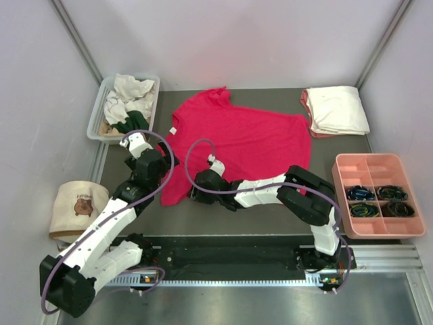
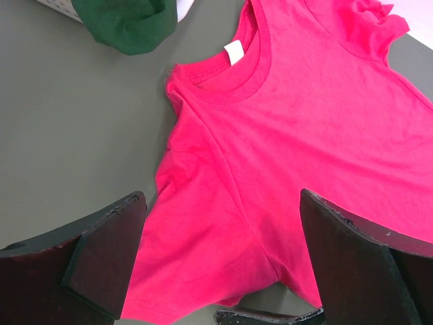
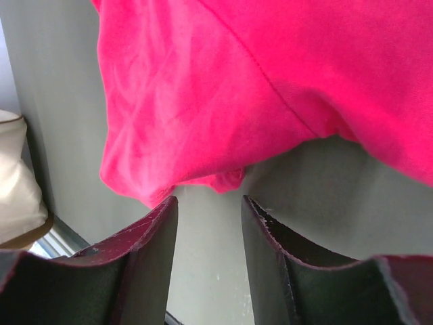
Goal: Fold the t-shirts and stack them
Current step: Flatten out the tshirt
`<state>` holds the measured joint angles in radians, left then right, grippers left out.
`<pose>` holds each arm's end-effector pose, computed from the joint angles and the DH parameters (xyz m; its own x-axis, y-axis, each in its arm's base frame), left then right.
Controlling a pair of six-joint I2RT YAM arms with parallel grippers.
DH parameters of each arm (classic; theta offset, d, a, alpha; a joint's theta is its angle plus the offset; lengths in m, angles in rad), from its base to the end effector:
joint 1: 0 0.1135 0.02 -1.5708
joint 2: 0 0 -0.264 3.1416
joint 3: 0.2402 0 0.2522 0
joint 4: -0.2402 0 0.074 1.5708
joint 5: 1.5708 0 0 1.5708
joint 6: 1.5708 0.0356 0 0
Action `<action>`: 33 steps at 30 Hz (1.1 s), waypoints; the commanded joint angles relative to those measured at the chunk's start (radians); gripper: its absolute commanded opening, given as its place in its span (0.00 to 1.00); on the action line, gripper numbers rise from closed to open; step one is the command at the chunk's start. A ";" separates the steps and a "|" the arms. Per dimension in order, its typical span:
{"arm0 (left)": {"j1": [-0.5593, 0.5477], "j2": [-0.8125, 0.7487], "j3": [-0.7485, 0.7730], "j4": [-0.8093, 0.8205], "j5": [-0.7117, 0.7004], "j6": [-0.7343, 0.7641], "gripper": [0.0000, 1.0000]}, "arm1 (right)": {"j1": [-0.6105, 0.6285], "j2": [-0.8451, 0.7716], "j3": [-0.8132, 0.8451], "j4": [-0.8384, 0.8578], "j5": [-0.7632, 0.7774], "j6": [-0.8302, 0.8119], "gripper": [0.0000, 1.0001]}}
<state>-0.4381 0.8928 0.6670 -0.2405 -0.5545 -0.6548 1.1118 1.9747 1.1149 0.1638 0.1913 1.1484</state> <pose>0.1888 -0.0678 0.2759 -0.2832 -0.4391 -0.8527 -0.2997 0.8850 -0.3562 0.1889 0.3670 0.1399 -0.8603 0.2804 -0.4258 -0.0752 0.7562 0.6500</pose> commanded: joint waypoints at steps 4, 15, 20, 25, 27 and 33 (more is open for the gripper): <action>0.001 0.017 0.011 0.027 -0.007 0.006 0.99 | -0.009 0.027 0.000 -0.096 0.082 -0.001 0.44; 0.002 0.060 0.013 0.047 0.002 0.000 0.99 | -0.035 0.050 -0.030 -0.081 0.080 0.007 0.44; 0.002 0.055 0.011 0.046 -0.005 0.001 0.99 | -0.040 0.081 -0.009 -0.083 0.063 -0.003 0.38; 0.002 0.055 0.008 0.046 -0.007 0.001 0.99 | -0.038 0.102 0.002 -0.083 0.048 -0.006 0.31; 0.002 0.055 0.006 0.044 -0.005 -0.002 0.99 | -0.041 0.108 0.003 -0.081 0.046 -0.007 0.29; 0.002 0.054 0.000 0.044 -0.001 -0.003 0.99 | -0.043 0.107 0.002 -0.092 0.040 -0.009 0.28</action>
<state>-0.4381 0.9539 0.6670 -0.2352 -0.5476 -0.6559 1.0801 2.0251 1.1336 0.2184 0.2310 1.1641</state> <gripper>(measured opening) 0.990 0.269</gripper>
